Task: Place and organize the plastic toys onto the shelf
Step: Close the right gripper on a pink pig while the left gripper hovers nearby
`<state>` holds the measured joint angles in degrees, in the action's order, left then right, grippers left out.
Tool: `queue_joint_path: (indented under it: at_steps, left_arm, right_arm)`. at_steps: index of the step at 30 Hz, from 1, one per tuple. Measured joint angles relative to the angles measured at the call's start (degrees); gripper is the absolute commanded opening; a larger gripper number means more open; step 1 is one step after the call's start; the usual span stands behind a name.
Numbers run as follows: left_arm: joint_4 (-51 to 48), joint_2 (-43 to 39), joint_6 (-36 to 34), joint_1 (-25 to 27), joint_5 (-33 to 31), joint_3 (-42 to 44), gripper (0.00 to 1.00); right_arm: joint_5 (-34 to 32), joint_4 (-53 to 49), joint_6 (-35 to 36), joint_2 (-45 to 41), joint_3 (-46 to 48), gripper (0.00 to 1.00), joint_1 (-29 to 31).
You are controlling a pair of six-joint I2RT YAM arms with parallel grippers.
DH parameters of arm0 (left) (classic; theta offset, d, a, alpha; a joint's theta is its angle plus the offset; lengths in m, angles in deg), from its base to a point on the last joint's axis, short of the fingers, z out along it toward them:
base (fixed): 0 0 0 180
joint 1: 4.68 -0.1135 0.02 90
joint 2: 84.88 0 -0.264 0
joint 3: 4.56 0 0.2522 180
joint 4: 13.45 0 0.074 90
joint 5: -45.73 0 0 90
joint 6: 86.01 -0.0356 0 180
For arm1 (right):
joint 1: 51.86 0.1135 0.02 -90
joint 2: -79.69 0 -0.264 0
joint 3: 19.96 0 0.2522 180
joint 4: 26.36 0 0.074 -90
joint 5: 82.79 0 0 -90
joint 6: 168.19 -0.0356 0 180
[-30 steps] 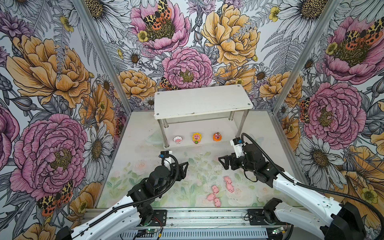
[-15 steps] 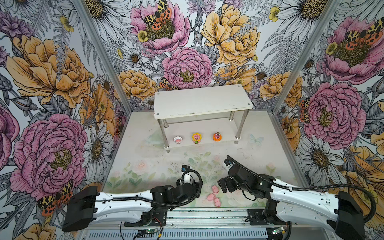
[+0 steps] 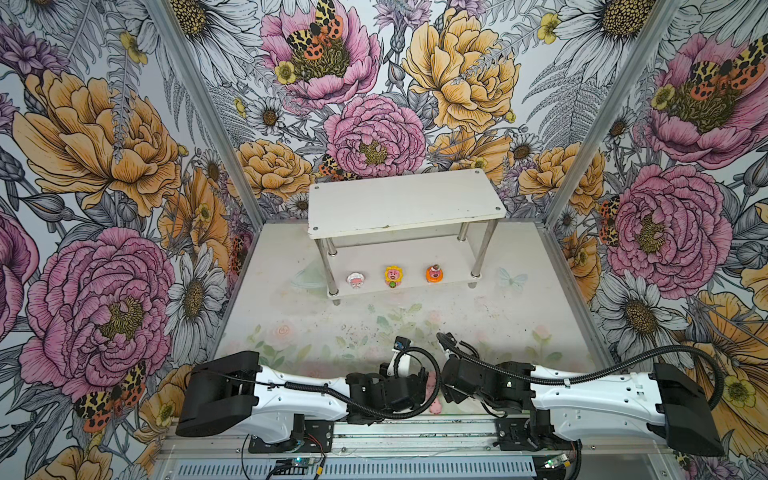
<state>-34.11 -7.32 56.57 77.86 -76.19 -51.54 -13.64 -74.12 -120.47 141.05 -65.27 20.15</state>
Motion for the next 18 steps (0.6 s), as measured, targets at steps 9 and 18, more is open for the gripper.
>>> queue_joint_path:
  at_steps: [9, 18]
  left_arm:
    - [4.22, 0.74, -0.35, -0.09, 0.28, -0.33, 0.80]
    - [8.37, 3.72, -2.36, -0.72, 2.71, -1.07, 0.81]
  right_arm:
    - [0.20, -1.55, -2.10, -3.23, 0.70, 0.65, -0.79]
    - [1.88, -3.54, -4.44, -3.21, 2.80, 0.67, -2.25]
